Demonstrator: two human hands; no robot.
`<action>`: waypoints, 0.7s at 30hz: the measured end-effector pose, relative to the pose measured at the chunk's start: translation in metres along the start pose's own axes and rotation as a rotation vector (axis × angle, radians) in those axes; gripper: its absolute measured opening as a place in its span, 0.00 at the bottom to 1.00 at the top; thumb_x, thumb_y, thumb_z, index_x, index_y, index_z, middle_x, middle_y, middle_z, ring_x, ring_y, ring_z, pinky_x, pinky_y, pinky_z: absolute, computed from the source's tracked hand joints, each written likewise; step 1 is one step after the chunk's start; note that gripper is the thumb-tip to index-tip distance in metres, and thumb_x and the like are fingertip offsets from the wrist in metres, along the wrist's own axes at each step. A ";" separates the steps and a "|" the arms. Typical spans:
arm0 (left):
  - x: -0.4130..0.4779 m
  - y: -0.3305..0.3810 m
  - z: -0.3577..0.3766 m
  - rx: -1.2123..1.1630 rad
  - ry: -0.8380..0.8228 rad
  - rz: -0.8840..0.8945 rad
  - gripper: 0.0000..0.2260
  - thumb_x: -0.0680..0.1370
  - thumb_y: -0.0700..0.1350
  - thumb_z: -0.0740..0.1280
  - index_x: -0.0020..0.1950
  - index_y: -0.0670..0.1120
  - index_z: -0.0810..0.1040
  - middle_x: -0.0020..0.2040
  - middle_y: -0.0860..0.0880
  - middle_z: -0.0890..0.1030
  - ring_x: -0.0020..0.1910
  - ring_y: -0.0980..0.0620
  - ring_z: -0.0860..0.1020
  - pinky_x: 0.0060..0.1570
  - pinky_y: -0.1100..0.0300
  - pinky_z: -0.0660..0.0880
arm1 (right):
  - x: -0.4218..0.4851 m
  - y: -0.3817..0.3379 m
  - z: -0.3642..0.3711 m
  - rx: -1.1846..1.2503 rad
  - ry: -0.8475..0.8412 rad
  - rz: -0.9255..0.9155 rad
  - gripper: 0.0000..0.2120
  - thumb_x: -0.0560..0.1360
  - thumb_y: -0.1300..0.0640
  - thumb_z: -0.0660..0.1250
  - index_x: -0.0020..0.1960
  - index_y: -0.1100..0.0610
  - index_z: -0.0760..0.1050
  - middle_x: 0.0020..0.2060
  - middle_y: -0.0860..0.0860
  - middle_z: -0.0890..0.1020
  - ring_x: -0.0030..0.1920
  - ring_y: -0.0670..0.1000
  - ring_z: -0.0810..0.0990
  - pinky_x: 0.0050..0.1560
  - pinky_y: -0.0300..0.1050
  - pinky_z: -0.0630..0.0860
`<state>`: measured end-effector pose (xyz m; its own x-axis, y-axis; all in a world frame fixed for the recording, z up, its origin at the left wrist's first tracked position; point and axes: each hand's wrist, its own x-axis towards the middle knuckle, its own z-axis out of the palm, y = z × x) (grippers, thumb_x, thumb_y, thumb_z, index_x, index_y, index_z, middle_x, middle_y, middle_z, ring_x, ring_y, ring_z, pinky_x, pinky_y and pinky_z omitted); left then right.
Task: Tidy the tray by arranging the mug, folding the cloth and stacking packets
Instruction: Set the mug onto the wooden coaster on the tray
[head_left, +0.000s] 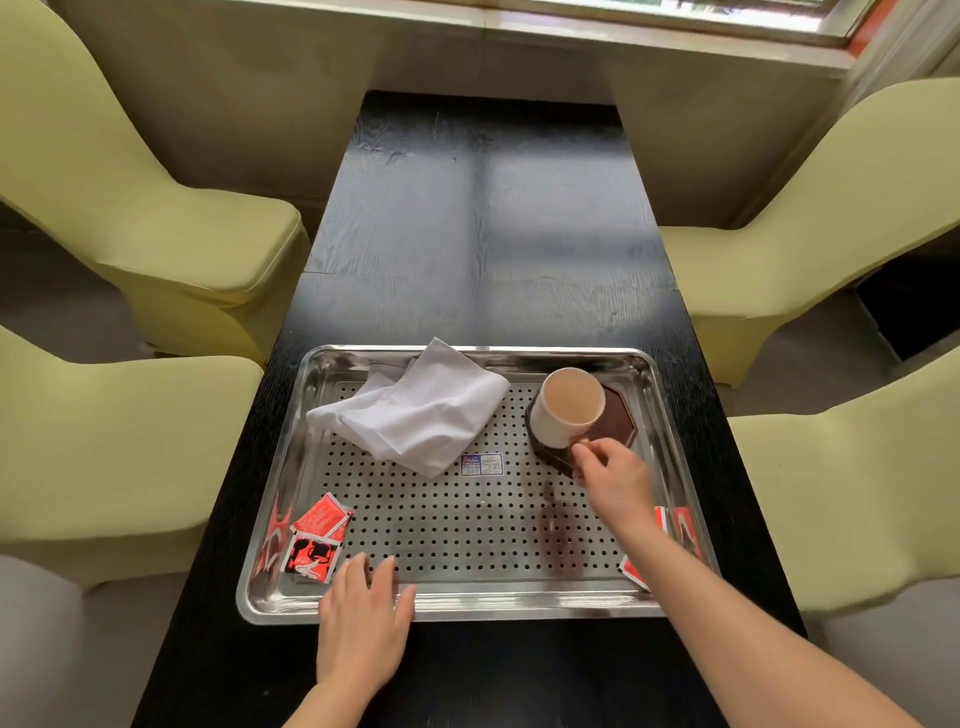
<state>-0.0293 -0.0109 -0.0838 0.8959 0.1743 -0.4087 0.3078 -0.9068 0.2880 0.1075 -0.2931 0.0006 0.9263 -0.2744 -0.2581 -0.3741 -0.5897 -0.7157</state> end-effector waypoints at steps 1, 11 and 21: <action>0.000 0.000 0.001 0.001 0.003 0.002 0.22 0.82 0.60 0.55 0.75 0.55 0.66 0.76 0.48 0.63 0.78 0.48 0.58 0.75 0.47 0.59 | 0.007 0.001 -0.005 0.002 0.024 0.013 0.10 0.80 0.50 0.65 0.45 0.54 0.80 0.39 0.50 0.84 0.43 0.53 0.83 0.47 0.54 0.81; 0.001 -0.001 0.002 0.003 0.001 -0.002 0.22 0.82 0.59 0.54 0.75 0.56 0.64 0.76 0.48 0.62 0.78 0.49 0.56 0.75 0.47 0.58 | 0.038 0.017 -0.017 -0.036 0.129 0.098 0.12 0.80 0.49 0.65 0.42 0.52 0.79 0.38 0.51 0.85 0.44 0.54 0.84 0.50 0.55 0.80; 0.001 0.000 0.001 0.008 -0.006 -0.007 0.22 0.82 0.59 0.54 0.76 0.56 0.64 0.77 0.48 0.61 0.79 0.49 0.55 0.75 0.47 0.58 | 0.037 0.023 -0.010 -0.021 0.113 0.124 0.11 0.80 0.49 0.64 0.43 0.53 0.78 0.40 0.52 0.85 0.46 0.54 0.84 0.53 0.54 0.79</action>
<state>-0.0286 -0.0113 -0.0847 0.8918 0.1785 -0.4157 0.3116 -0.9086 0.2781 0.1323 -0.3245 -0.0182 0.8628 -0.4286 -0.2682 -0.4869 -0.5614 -0.6691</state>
